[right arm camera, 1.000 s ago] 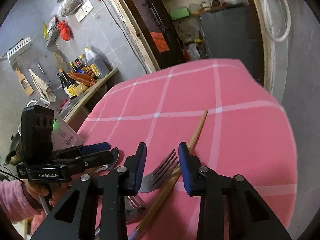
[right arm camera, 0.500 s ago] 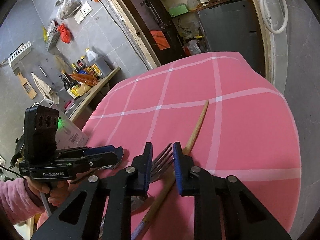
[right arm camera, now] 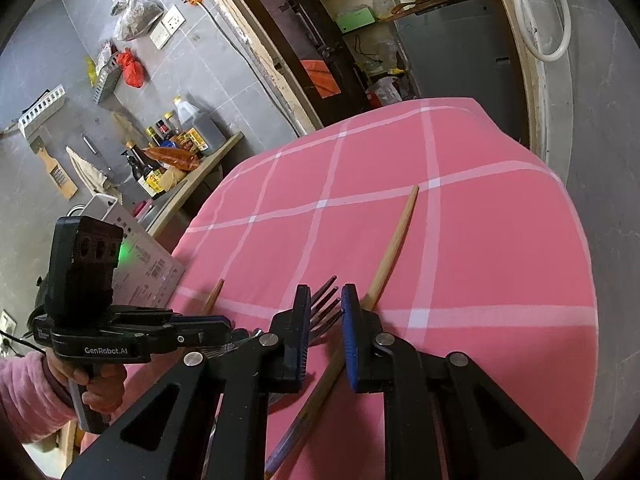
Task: Organize utensils
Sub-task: 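Close left gripper on silver spoon handle while right gripper grasps the fork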
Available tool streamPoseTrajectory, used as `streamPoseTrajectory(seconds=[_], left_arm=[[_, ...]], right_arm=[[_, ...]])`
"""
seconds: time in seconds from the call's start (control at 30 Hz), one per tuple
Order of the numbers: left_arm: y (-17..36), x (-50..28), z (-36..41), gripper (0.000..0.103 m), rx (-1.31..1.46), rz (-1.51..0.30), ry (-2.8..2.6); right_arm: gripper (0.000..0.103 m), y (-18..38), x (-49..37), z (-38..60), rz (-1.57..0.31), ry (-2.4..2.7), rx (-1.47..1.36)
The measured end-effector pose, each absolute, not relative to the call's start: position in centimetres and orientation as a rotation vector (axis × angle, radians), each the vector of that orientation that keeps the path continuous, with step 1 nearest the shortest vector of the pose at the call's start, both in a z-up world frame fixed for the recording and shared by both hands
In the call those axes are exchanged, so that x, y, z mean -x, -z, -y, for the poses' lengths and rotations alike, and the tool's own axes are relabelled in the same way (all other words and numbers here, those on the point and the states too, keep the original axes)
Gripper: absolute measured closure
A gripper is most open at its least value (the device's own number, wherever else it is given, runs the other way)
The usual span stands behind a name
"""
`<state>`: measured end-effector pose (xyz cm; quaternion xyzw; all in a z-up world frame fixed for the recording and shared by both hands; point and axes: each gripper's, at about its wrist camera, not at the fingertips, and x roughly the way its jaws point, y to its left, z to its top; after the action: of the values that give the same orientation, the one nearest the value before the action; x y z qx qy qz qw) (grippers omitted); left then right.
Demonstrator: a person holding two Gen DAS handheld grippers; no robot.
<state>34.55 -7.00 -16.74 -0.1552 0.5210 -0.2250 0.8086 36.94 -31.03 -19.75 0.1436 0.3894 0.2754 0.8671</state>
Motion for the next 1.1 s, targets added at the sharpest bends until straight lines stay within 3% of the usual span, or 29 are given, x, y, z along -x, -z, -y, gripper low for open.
streamPoseTrajectory(seconds=[0.5,1.1], left_arm=[[16.1,-33.7,7.7,0.090,0.220,-1.159,0.471],[15.5,-33.4,9.2,0.090,0.080,-1.330,0.407]], right_arm=[[0.097,16.4,-33.8,34.7,-0.720,-0.496,-0.274],[0.096,21.1,-33.8,36.9,-0.824,-0.508,-0.562]])
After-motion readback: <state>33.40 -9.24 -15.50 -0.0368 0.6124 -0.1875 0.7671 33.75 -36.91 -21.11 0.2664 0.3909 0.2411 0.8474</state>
